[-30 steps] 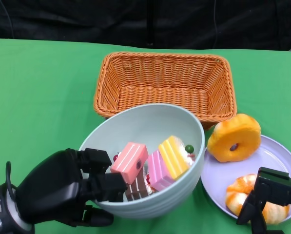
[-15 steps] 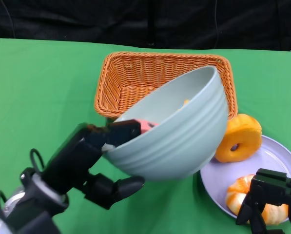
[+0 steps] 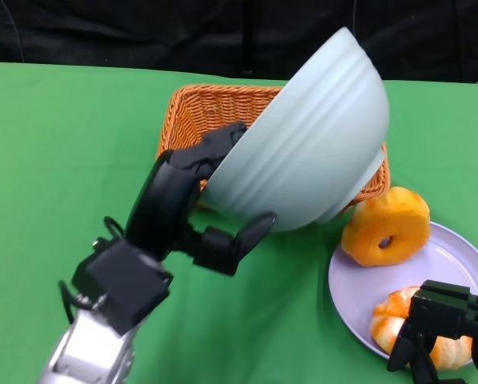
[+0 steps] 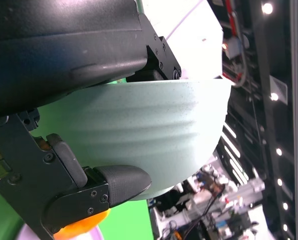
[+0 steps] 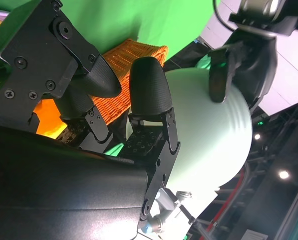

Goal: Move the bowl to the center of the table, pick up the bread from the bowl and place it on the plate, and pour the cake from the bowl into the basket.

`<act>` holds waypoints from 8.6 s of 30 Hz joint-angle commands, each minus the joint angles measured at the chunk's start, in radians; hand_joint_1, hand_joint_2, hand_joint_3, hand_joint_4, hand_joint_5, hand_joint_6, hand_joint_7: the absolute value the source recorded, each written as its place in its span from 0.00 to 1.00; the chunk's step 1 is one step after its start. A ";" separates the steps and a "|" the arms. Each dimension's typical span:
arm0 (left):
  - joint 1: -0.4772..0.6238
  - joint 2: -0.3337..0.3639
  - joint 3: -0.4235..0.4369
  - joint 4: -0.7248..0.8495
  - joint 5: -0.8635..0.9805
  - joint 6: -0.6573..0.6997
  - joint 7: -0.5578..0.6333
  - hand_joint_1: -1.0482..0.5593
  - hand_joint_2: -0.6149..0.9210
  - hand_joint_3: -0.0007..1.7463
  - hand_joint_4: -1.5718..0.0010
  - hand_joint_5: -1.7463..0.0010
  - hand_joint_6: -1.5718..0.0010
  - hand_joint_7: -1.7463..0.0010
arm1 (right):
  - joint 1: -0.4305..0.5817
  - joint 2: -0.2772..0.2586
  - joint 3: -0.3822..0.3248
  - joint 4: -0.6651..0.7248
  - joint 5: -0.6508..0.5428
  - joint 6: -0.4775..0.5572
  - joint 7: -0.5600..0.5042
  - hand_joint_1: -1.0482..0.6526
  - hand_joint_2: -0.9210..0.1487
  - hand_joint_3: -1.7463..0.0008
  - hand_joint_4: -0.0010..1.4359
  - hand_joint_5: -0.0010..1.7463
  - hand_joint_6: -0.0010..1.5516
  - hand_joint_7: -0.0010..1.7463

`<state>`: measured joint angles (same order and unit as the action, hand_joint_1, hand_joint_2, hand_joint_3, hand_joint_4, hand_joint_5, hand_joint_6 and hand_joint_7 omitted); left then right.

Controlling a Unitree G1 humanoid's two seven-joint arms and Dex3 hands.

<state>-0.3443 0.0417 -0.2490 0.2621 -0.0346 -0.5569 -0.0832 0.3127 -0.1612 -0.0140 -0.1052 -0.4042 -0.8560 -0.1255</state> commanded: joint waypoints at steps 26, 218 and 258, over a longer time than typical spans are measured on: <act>-0.387 -0.359 0.410 0.393 -0.422 0.435 0.017 0.55 0.56 0.99 0.30 0.00 0.42 0.00 | -0.004 -0.010 -0.007 0.030 -0.024 -0.005 -0.017 0.57 0.73 0.00 0.65 1.00 0.55 0.86; 0.454 0.252 0.133 -0.524 -0.119 0.086 -0.243 0.40 1.00 0.15 0.62 0.25 0.62 0.46 | -0.077 0.102 0.234 -0.192 0.304 0.341 0.220 0.59 0.69 0.05 0.65 0.91 0.54 0.75; 0.655 0.066 0.194 -0.469 -0.114 -0.019 -0.185 0.57 0.60 0.90 0.36 0.00 0.45 0.07 | -0.063 0.074 0.176 -0.017 0.316 0.145 0.242 0.59 0.70 0.00 0.68 1.00 0.57 0.87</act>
<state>0.3075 0.0992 -0.0645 -0.2143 -0.1500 -0.5645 -0.2618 0.2485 -0.0782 0.1668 -0.1320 -0.0993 -0.6925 0.1165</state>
